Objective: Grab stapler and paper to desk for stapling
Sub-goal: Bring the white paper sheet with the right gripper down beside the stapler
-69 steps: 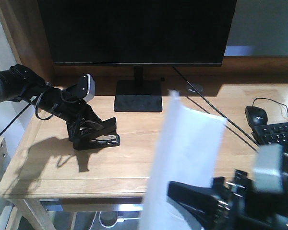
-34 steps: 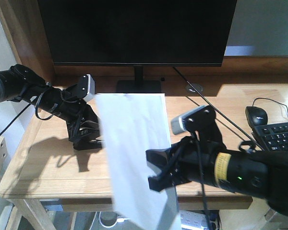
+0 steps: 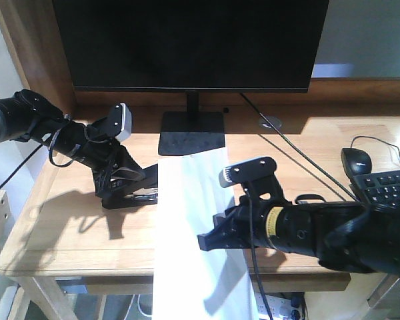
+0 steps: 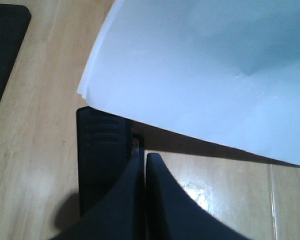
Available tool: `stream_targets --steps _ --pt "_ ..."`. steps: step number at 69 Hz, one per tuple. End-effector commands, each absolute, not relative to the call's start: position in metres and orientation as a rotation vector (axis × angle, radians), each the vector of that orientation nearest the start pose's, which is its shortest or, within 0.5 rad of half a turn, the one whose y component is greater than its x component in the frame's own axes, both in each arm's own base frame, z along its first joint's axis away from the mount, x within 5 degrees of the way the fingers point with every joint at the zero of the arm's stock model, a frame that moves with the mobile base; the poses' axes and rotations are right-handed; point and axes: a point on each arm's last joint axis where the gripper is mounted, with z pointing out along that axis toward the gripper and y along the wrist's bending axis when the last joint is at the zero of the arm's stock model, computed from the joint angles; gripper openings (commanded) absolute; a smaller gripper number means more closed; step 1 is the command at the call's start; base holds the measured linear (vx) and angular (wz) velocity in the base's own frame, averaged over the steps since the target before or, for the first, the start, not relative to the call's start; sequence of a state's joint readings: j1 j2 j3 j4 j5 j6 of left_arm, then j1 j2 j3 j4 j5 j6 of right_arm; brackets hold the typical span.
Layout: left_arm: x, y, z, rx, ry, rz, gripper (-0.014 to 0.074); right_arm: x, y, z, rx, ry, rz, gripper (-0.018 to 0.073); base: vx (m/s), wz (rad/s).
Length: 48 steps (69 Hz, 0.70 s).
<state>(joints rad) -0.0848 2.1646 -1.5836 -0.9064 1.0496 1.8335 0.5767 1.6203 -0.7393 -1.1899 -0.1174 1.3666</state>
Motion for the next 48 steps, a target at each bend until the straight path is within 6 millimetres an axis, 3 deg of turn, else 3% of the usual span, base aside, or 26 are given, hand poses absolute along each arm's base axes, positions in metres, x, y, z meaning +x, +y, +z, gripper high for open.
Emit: stream_targets --steps 1,26,48 --pt "0.431 -0.103 0.211 1.573 1.753 -0.602 -0.0006 0.265 0.184 0.195 -0.51 2.249 0.517 -0.0003 0.0 0.0" --pt "0.431 -0.103 0.211 1.573 1.753 -0.602 -0.0006 0.283 0.183 0.185 -0.43 2.307 0.375 -0.0003 0.0 0.0" --pt "0.431 -0.103 0.211 1.574 1.753 -0.603 -0.0006 0.295 0.165 0.184 -0.311 2.32 0.404 -0.0003 0.0 0.0"
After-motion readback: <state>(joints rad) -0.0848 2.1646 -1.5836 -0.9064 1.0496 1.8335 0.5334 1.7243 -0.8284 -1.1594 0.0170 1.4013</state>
